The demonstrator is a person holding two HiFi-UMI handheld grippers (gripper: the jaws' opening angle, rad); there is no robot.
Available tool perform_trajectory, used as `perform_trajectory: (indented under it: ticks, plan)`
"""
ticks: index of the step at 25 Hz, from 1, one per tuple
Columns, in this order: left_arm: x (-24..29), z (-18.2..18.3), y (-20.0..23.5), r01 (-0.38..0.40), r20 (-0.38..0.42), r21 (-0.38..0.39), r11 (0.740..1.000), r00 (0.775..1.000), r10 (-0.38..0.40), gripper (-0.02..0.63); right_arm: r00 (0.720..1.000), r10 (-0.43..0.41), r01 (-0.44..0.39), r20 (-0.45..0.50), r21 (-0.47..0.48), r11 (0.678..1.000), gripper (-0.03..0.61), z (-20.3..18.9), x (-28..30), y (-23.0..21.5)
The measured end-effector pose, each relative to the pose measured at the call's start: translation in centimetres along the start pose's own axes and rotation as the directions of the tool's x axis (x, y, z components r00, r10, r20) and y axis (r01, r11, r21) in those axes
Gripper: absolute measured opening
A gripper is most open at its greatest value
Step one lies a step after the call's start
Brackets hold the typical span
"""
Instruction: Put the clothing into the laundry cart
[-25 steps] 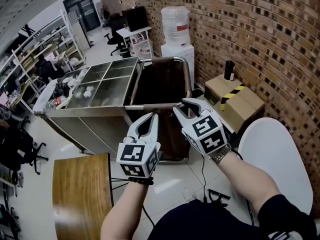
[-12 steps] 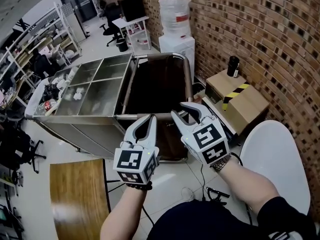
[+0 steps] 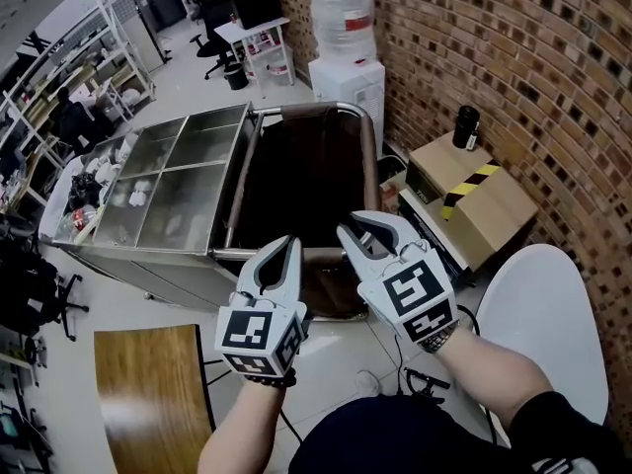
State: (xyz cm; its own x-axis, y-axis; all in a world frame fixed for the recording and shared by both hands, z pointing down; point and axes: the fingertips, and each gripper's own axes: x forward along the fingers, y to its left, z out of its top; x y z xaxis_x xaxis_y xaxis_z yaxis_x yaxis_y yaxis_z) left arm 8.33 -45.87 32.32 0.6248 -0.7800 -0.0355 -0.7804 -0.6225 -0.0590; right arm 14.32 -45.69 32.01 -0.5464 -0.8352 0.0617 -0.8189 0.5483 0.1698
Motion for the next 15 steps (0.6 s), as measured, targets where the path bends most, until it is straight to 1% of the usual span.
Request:
perform_trajectory:
  ticks: [3, 8, 15]
  plan:
    - [1.2, -0.7, 0.8, -0.004, -0.010, -0.010, 1.000, 1.000, 0.004, 0.003, 1.000, 0.007, -0.007, 0.002, 0.005, 1.000, 0.057, -0.4, 1.2, -0.7]
    - [2.4, -2.3, 1.5, -0.003, -0.022, 0.011, 1.000, 1.000, 0.003, 0.003, 1.000, 0.015, -0.015, 0.009, 0.008, 1.000, 0.043, -1.2, 2.6, -1.3]
    - [2.9, -2.5, 1.4, -0.009, -0.018, -0.008, 1.000, 1.000, 0.009, 0.003, 0.999, 0.011, -0.011, 0.031, 0.002, 1.000, 0.012, -1.1, 3.0, -1.6]
